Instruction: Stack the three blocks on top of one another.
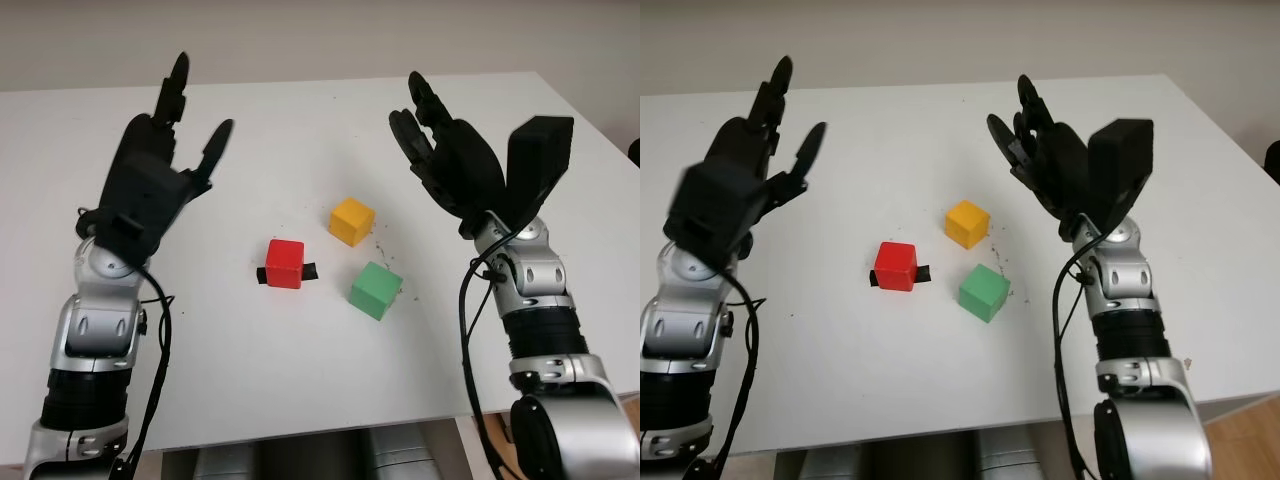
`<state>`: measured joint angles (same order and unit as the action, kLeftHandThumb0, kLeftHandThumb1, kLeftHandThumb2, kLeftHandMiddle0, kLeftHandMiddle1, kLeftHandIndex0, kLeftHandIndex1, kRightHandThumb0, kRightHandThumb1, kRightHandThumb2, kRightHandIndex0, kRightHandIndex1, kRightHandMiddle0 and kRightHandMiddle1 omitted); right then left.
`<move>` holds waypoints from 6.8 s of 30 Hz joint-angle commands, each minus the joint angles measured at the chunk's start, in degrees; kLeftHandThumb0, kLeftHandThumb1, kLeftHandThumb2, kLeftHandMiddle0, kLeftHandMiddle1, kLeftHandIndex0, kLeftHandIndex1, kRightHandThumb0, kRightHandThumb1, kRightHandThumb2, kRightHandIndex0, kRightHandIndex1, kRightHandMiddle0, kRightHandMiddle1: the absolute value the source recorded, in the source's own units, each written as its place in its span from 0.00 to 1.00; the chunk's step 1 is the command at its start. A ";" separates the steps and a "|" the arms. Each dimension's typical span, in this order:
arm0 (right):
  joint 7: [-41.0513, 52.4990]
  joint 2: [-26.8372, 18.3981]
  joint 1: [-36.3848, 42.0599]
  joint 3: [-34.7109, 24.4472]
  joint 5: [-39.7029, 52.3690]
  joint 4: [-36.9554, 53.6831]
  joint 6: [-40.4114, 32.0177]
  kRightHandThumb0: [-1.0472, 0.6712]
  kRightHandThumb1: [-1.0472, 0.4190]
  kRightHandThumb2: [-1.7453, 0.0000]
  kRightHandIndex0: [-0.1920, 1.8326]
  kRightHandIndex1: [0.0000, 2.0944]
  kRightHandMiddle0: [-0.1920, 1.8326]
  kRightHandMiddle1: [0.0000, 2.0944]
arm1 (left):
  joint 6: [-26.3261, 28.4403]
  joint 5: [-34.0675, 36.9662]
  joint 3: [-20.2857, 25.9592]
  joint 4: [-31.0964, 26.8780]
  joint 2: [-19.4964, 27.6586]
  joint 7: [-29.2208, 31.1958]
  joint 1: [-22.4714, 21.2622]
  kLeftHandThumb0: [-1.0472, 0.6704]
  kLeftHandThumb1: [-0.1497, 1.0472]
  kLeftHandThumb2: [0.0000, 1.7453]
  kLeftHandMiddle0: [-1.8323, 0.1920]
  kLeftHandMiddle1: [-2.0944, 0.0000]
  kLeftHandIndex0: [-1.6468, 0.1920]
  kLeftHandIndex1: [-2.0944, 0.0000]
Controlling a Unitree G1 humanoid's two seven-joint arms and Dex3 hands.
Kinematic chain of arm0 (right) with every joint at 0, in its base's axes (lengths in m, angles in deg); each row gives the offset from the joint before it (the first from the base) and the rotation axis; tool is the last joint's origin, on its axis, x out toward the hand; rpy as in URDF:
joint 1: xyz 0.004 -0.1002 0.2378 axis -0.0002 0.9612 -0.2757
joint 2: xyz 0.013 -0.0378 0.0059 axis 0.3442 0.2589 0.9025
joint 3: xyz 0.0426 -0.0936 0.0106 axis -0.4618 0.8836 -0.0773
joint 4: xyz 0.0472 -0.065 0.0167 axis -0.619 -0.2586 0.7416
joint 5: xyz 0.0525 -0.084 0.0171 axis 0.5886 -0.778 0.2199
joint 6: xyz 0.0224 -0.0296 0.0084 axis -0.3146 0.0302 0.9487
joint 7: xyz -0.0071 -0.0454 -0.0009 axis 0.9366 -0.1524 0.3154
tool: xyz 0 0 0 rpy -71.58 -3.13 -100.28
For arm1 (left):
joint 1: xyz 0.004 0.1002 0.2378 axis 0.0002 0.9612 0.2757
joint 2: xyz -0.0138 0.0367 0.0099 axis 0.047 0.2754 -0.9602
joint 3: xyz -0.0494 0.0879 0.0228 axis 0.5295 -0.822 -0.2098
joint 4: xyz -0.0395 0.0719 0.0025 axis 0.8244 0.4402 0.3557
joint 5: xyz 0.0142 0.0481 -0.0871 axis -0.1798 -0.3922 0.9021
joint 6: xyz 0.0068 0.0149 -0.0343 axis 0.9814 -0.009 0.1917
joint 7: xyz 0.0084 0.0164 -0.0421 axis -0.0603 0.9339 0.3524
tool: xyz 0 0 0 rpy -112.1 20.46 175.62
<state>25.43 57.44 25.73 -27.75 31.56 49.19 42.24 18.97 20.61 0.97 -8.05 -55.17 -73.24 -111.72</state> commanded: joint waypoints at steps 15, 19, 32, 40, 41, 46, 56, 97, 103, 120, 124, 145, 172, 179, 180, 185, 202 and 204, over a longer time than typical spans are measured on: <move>9.69 -9.79 -20.25 11.08 -15.80 -26.48 25.70 0.25 0.14 0.98 0.20 0.08 0.20 0.11 | 1.14 10.13 6.31 -0.33 2.09 -0.54 2.80 0.15 1.00 0.33 0.93 0.97 0.94 0.97; 4.12 -11.40 -24.45 17.10 -25.30 -32.44 35.90 0.24 0.16 0.97 0.18 0.18 0.12 0.33 | 1.78 10.71 6.15 -0.61 1.99 -0.94 3.04 0.15 1.00 0.33 0.93 0.97 0.94 0.97; -8.79 -14.70 -31.45 33.43 -48.18 -37.32 47.68 0.32 0.18 0.97 0.20 0.06 0.20 0.13 | 2.08 9.15 3.99 -0.16 2.60 -1.53 2.38 0.17 1.00 0.34 0.92 0.97 0.92 0.97; -21.28 -15.07 -32.56 41.73 -58.64 -39.01 52.30 0.29 0.19 0.97 0.22 0.05 0.24 0.11 | 2.34 8.90 3.45 -0.28 2.19 -2.67 2.43 0.17 1.00 0.33 0.92 0.97 0.93 0.97; -22.19 -14.89 -32.57 42.23 -59.16 -39.39 52.48 0.28 0.18 0.97 0.22 0.05 0.24 0.10 | 2.25 8.77 3.33 -0.25 2.28 -2.72 2.51 0.17 1.00 0.33 0.92 0.97 0.92 0.97; -25.80 -14.17 -32.19 43.90 -60.32 -40.51 52.82 0.28 0.18 0.97 0.22 0.04 0.24 0.09 | 2.13 8.87 3.26 -0.28 2.26 -2.71 2.69 0.17 1.00 0.33 0.92 0.98 0.93 0.97; -32.30 -12.03 -30.13 45.58 -60.86 -43.17 51.74 0.28 0.18 0.97 0.24 0.04 0.28 0.08 | 1.52 7.20 2.40 -0.61 2.31 -3.34 3.07 0.18 1.00 0.34 0.91 0.97 0.92 0.97; -38.02 -8.71 -26.16 49.41 -61.23 -45.78 46.92 0.32 0.17 0.97 0.33 0.05 0.42 0.08 | 2.75 6.44 1.94 -2.48 3.24 -1.53 4.14 0.19 1.00 0.32 0.92 0.98 0.92 0.97; -39.01 -8.71 -26.14 50.29 -61.63 -45.85 46.47 0.34 0.16 0.97 0.35 0.05 0.45 0.08 | 3.19 6.80 2.01 -2.44 3.17 -1.45 4.16 0.19 1.00 0.31 0.92 0.98 0.92 0.98; -43.89 -8.94 -26.22 52.06 -63.57 -46.58 45.01 0.39 0.13 0.96 0.40 0.06 0.54 0.12 | 3.66 6.67 1.83 -2.97 3.36 -0.84 4.62 0.17 1.00 0.31 0.92 0.98 0.93 0.98; -43.70 -8.83 -26.15 51.39 -62.61 -46.90 44.81 0.40 0.11 0.97 0.43 0.05 0.52 0.28 | 4.11 6.51 1.75 -3.04 3.27 -0.96 4.54 0.17 1.00 0.31 0.92 0.97 0.93 0.98; -23.57 -8.22 -25.92 40.26 -48.97 -46.00 41.77 0.43 0.10 0.97 0.35 0.01 0.39 0.43 | 3.29 5.77 0.93 -2.43 3.76 -0.73 4.23 0.20 1.00 0.31 0.92 0.97 0.93 0.97; 5.60 -5.01 -26.95 18.96 -23.30 -40.96 32.51 0.36 0.08 0.97 0.29 0.01 0.30 0.70 | 3.46 5.26 0.37 -2.74 3.09 -1.71 5.43 0.20 1.00 0.32 0.92 0.97 0.91 0.97; 12.59 -1.93 -23.39 13.15 -14.40 -35.48 23.94 0.36 0.08 0.97 0.25 0.01 0.27 0.76 | 3.87 5.01 0.59 -3.29 3.36 -2.00 5.89 0.20 1.00 0.32 0.91 0.97 0.91 0.97; 13.73 -1.57 -22.78 12.75 -13.45 -34.27 22.75 0.37 0.07 0.97 0.24 0.01 0.26 0.79 | 3.81 4.95 0.59 -3.32 3.45 -1.96 5.96 0.20 1.00 0.32 0.91 0.97 0.91 0.97; 19.24 -0.37 -20.27 12.89 -11.00 -26.05 12.44 0.37 0.06 0.97 0.23 0.01 0.25 0.81 | 3.74 4.93 0.57 -3.32 3.43 -1.99 5.91 0.20 1.00 0.32 0.91 0.97 0.91 0.97; 26.80 1.50 -16.86 16.84 -10.39 -7.55 -10.30 0.34 0.05 0.97 0.23 0.02 0.28 0.83 | 3.84 4.41 -0.13 -3.45 3.13 -2.44 5.75 0.20 1.00 0.32 0.91 0.97 0.91 0.97; 27.06 1.45 -15.90 17.13 -10.27 -4.91 -12.60 0.34 0.04 0.97 0.23 0.02 0.28 0.83 | 4.06 4.30 -0.04 -3.48 3.01 -2.51 5.72 0.20 1.00 0.32 0.91 0.97 0.91 0.97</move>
<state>52.23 58.75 9.18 -10.85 20.83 41.87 30.76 22.97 24.96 1.01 -10.68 -52.17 -75.47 -106.30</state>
